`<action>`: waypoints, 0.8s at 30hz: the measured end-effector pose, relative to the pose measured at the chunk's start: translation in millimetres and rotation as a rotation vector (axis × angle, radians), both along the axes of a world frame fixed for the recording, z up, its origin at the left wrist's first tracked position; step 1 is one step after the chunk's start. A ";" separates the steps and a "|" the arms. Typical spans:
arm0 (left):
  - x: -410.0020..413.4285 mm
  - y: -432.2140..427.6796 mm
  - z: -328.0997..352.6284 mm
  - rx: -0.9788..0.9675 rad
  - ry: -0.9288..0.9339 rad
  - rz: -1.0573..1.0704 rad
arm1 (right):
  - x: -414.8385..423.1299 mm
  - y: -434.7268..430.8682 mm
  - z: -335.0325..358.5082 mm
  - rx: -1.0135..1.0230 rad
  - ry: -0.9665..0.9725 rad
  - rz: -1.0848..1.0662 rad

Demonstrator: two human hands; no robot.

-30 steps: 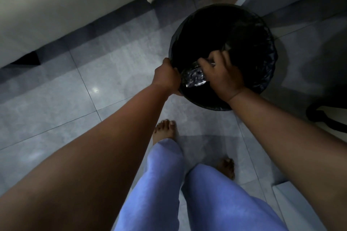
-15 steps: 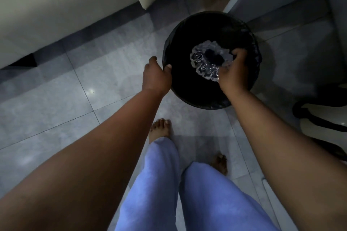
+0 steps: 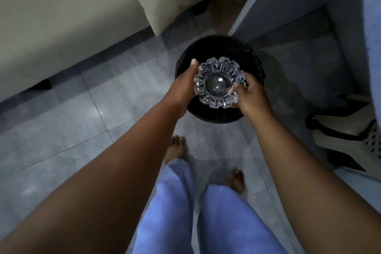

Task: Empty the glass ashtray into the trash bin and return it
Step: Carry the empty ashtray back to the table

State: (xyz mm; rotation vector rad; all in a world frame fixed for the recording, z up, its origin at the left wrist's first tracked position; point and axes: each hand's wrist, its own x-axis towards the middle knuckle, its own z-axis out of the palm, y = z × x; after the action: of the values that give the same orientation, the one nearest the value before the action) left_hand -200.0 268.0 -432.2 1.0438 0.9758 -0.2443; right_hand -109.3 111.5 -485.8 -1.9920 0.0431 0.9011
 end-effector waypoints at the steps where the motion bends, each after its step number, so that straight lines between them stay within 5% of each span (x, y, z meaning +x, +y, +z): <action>1: -2.1 -1.4 5.1 0.015 0.012 -0.004 | -3.1 2.0 5.8 -0.011 -0.022 0.030; 11: -22.5 -10.7 68.3 0.056 0.003 0.056 | -35.0 12.9 94.2 0.179 0.125 -0.154; 24: -9.9 -83.5 364.0 0.174 -0.253 0.016 | -45.2 -59.2 398.2 0.446 -0.001 -0.342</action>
State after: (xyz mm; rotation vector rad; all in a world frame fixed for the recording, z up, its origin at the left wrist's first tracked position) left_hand -209.9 184.5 -68.2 1.1938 0.7855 -0.0125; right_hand -154.5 52.3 -87.7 -1.5109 0.1630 0.6223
